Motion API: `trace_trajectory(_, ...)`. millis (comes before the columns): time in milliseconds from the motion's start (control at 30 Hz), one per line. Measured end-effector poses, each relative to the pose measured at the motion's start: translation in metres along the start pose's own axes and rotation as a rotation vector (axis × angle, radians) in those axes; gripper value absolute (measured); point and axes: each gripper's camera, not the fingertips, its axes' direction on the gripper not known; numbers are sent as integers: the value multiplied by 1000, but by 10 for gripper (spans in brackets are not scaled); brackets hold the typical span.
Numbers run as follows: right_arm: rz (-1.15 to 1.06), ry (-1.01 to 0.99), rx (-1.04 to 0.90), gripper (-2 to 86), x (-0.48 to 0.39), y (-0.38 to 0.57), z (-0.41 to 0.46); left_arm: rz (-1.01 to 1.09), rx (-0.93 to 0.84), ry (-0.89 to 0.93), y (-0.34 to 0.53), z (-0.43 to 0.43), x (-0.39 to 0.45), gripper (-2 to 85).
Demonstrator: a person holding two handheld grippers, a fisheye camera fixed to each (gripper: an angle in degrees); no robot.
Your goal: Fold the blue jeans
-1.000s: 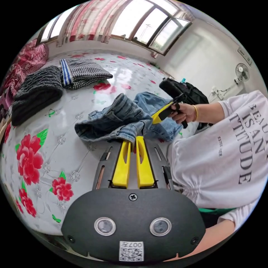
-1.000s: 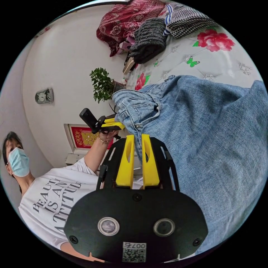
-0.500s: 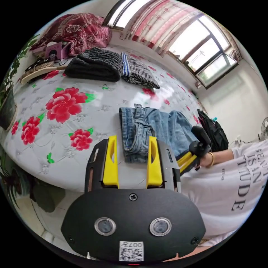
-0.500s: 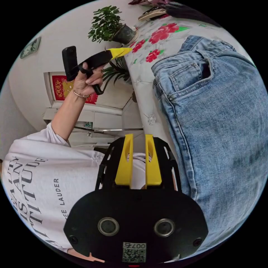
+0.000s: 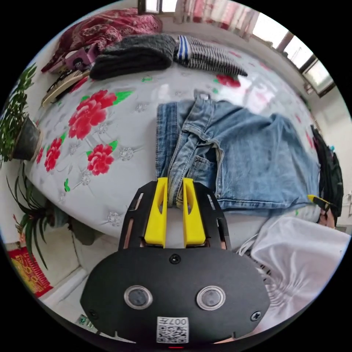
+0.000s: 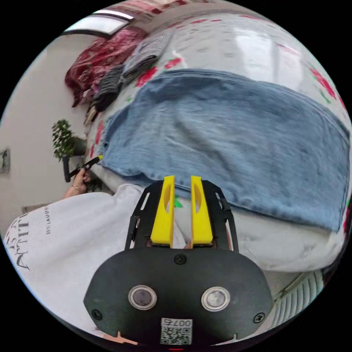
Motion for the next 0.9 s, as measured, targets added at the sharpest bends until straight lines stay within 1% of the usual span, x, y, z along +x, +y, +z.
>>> trace_trajectory(33, 100, -53, 73, 83, 30, 19, -17, -39, -5, 20, -1, 0, -3, 74)
trace_trajectory(67, 149, -92, 119, 84, 45, 29, -25, -123, -20, 63, -5, -2, -10, 77)
trace_trajectory(100, 243, -161, 221, 87, 72, 51, -43, -191, -9, 93, -7, -7, -13, 80)
trace_trajectory(133, 337, -197, 330, 91, 96, 74, -60, -213, 9, 103, -7, -12, -13, 82)
trace_trajectory(167, 383, -207, 377, 93, 107, 85, -67, -240, 51, 118, -6, -21, -12, 86)
trace_trajectory(233, 554, -245, 530, 101, 149, 120, -88, -280, 107, 129, 0, -36, -8, 95)
trace_trajectory(267, 595, -249, 552, 104, 159, 126, -91, -317, 135, 141, 5, -43, -6, 96)
trace_trajectory(333, 752, -177, 576, 117, 187, 140, -102, -401, 169, 177, 16, -50, -7, 90)
trace_trajectory(400, 781, -159, 587, 124, 199, 140, -109, -467, 204, 241, 30, -55, -6, 78)
trace_trajectory(467, 789, -150, 584, 124, 207, 136, -114, -487, 201, 262, 37, -55, -2, 76)
trace_trajectory(533, 821, -126, 544, 117, 217, 128, -113, -482, 175, 255, 39, -53, 5, 75)
trace_trajectory(600, 854, -144, 513, 105, 225, 127, -107, -466, 141, 254, 39, -50, 16, 69)
trace_trajectory(667, 904, -124, 511, 85, 229, 131, -106, -446, 108, 257, 37, -48, 25, 65)
trace_trajectory(767, 860, -100, 528, 35, 226, 134, -114, -401, 75, 235, 34, -46, 41, 55)
trace_trajectory(900, 637, -76, 546, 6, 211, 136, -153, -393, 51, 232, 32, -43, 52, 48)
